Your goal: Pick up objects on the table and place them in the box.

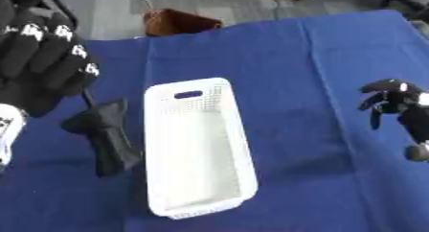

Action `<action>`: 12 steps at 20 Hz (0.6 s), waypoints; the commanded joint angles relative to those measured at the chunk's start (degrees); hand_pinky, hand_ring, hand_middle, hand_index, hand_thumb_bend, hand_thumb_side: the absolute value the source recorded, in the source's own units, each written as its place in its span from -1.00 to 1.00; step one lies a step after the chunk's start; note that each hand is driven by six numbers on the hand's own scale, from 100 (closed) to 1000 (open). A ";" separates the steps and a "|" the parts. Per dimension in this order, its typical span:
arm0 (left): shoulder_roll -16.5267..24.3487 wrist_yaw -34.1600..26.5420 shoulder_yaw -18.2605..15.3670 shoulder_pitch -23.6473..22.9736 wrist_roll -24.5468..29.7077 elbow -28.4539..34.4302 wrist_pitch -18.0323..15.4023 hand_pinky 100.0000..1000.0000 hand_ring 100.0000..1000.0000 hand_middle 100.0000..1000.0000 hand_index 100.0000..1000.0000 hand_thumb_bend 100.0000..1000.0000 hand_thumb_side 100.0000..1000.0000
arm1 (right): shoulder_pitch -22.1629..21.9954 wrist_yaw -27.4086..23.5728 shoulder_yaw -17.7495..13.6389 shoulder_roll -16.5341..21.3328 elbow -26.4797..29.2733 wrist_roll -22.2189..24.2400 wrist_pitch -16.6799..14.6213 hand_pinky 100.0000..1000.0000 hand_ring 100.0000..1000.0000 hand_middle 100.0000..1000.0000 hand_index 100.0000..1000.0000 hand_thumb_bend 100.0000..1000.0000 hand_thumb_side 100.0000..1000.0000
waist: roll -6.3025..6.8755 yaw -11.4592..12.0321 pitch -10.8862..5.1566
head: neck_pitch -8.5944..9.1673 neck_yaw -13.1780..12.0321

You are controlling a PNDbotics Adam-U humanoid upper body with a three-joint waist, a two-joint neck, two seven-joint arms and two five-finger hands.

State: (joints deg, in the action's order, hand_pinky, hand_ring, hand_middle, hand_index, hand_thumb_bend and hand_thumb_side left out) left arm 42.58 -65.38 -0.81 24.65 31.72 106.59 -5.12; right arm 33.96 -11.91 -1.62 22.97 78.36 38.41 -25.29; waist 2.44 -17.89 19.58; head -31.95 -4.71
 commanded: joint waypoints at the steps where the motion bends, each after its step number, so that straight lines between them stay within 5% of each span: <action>1: 2.26 -0.64 0.54 1.42 0.57 -1.25 0.86 -1.00 -1.00 -1.00 -1.00 -1.00 0.17 | 1.36 0.08 0.01 0.66 0.56 13.56 -13.84 -0.45 0.18 0.44 0.58 1.00 -0.02 | -0.14 -0.57 -0.67 | 1.14 -0.90; 12: 3.62 -1.53 2.83 4.94 3.10 -8.32 4.79 -1.00 -1.00 -1.00 -1.00 -1.00 0.25 | 3.71 -0.08 0.92 -0.76 0.28 13.56 -14.87 -0.44 0.18 0.44 0.58 1.00 -0.02 | -0.20 -5.41 1.01 | 1.87 -1.79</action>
State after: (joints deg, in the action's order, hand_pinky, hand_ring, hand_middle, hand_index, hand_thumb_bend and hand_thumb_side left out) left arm 44.37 -66.96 2.17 28.77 34.65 98.24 -0.66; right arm 36.67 -11.91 -0.50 21.45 78.22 37.93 -25.76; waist 2.44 -23.26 21.65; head -30.95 -6.25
